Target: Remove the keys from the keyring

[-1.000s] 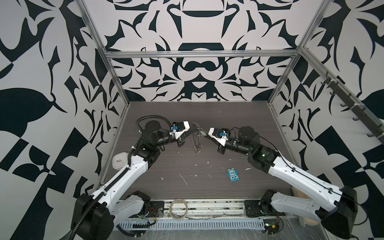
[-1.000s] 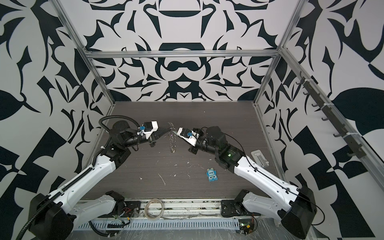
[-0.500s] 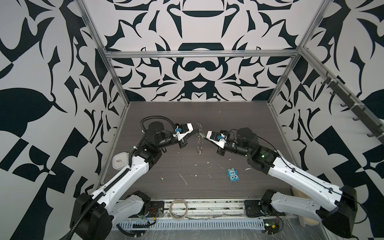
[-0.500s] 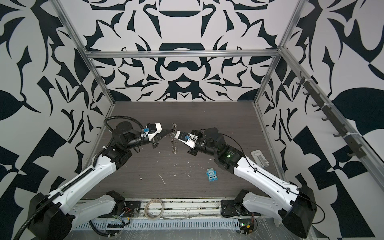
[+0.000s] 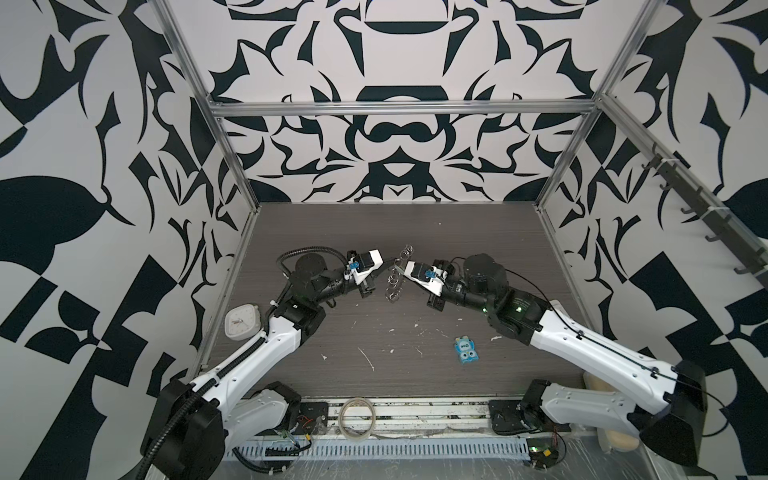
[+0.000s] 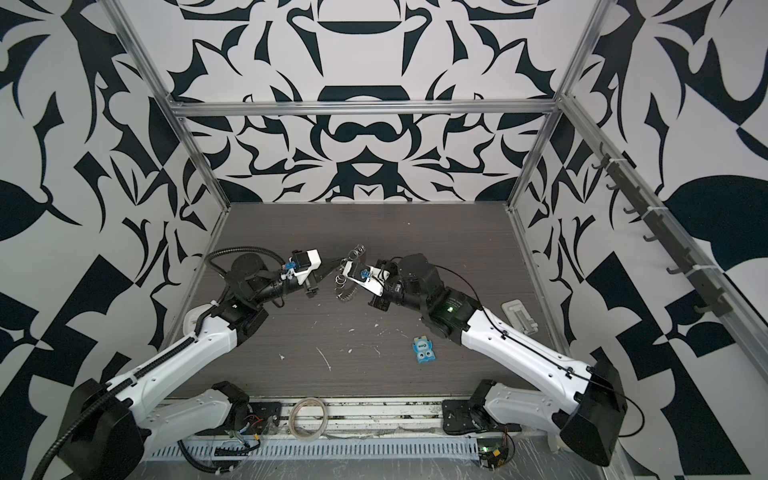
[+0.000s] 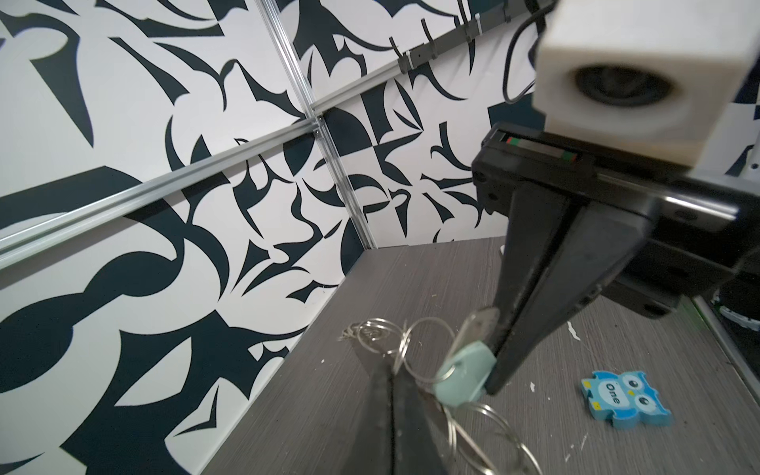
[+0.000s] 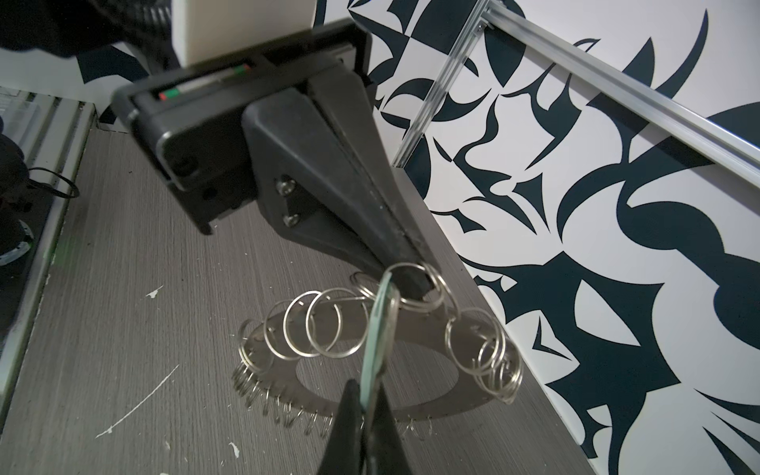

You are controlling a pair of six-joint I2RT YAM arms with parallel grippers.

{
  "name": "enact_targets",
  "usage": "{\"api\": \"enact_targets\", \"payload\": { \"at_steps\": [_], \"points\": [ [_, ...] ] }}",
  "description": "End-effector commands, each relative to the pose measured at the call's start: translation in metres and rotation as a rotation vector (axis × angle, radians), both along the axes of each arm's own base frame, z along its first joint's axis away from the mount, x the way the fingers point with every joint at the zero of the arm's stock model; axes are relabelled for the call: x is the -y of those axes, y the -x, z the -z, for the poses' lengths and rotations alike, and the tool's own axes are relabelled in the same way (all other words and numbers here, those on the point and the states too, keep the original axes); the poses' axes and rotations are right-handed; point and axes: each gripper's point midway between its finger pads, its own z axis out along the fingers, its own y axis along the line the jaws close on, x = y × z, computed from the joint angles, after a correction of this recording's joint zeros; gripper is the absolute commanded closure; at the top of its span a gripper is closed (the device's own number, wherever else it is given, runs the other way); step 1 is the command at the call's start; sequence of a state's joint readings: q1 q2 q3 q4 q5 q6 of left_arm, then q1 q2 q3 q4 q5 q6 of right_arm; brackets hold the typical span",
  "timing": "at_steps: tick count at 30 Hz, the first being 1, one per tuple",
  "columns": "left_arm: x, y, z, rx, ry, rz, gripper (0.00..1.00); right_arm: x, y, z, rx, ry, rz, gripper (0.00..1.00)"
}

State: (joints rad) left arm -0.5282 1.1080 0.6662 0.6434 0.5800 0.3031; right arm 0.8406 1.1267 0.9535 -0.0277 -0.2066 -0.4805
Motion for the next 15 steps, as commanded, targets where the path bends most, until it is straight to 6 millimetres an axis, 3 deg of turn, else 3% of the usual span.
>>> {"api": "enact_targets", "payload": {
  "at_steps": [1, 5, 9, 15],
  "points": [
    [-0.011, -0.006, -0.047, 0.13, 0.169, -0.06, 1.0, -0.017, 0.041, -0.01, -0.018, -0.003, -0.186, 0.86],
    [-0.012, -0.004, -0.057, 0.168, 0.227, -0.052, 1.0, -0.016, 0.046, -0.016, -0.045, -0.024, -0.192, 0.61],
    [-0.013, 0.001, -0.072, 0.224, 0.286, -0.031, 1.0, -0.008, 0.043, -0.03, -0.025, -0.039, -0.141, 0.57],
    [-0.012, 0.013, -0.092, 0.303, 0.338, 0.035, 1.0, 0.03, 0.045, -0.082, 0.098, -0.13, -0.079, 0.57]
  ]
}}
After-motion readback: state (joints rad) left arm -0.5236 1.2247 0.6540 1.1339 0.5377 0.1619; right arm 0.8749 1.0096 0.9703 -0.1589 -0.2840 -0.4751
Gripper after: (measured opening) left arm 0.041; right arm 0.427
